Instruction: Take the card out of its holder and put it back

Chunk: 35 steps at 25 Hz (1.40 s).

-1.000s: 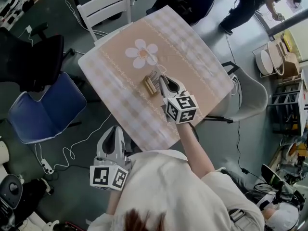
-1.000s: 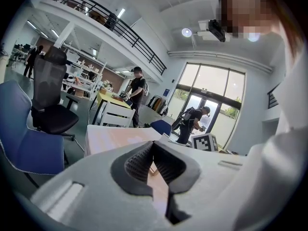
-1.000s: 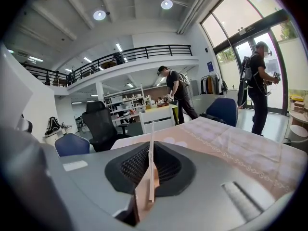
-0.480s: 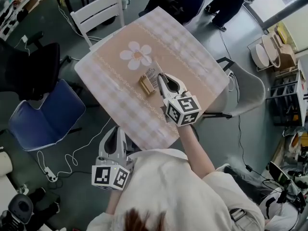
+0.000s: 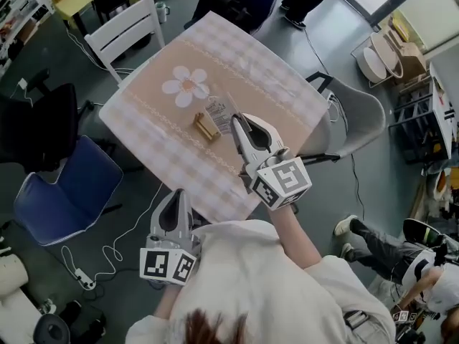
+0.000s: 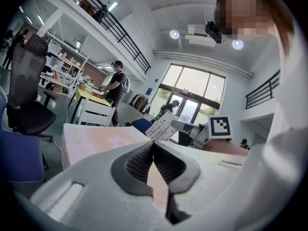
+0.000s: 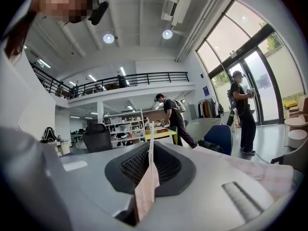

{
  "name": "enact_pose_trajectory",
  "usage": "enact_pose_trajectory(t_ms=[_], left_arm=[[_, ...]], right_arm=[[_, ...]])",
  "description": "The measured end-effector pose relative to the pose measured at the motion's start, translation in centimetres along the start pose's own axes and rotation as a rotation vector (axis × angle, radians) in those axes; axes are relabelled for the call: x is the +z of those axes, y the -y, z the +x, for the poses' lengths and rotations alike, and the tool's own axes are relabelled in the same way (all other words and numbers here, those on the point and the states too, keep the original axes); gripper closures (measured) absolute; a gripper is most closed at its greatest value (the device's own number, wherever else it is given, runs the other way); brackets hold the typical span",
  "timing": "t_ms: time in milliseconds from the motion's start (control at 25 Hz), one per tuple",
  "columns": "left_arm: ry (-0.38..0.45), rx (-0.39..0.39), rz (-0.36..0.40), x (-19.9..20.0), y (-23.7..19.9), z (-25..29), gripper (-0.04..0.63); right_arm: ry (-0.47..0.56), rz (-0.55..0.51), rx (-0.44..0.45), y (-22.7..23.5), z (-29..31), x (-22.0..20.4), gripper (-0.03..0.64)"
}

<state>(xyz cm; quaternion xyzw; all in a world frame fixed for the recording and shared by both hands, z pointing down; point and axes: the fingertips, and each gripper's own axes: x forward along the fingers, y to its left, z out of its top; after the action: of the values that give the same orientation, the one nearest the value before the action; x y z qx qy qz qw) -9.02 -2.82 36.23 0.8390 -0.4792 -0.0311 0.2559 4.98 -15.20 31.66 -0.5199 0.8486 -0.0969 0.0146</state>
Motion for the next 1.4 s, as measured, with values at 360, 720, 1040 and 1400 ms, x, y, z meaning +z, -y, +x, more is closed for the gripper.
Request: enact_pose_trajectory(t_ms=[360, 720, 1040, 1400], left_arm=[[-0.050, -0.166, 0.036, -0.6, 2.6, 0.5, 0.595], [-0.129, -0.326, 0.086, -2.1, 5.6, 1.0, 0.595], [-0.091, -0.281, 0.200, -1.2, 5.7, 0.6, 0.595], [-0.040, -0.190, 0.192, -0.1, 4.0, 0.5, 0.595]], right_arm=[[0.084, 0.008, -0.087, -1.6, -8.2, 2.4, 0.601], [0.052, 0.024, -0.181, -2.5, -15.8, -0.8, 0.601], [0.026, 0.041, -0.191, -3.8, -18.6, -2.5, 0.601], [0.034, 0.043, -0.223, -3.5, -19.7, -2.6, 0.600]])
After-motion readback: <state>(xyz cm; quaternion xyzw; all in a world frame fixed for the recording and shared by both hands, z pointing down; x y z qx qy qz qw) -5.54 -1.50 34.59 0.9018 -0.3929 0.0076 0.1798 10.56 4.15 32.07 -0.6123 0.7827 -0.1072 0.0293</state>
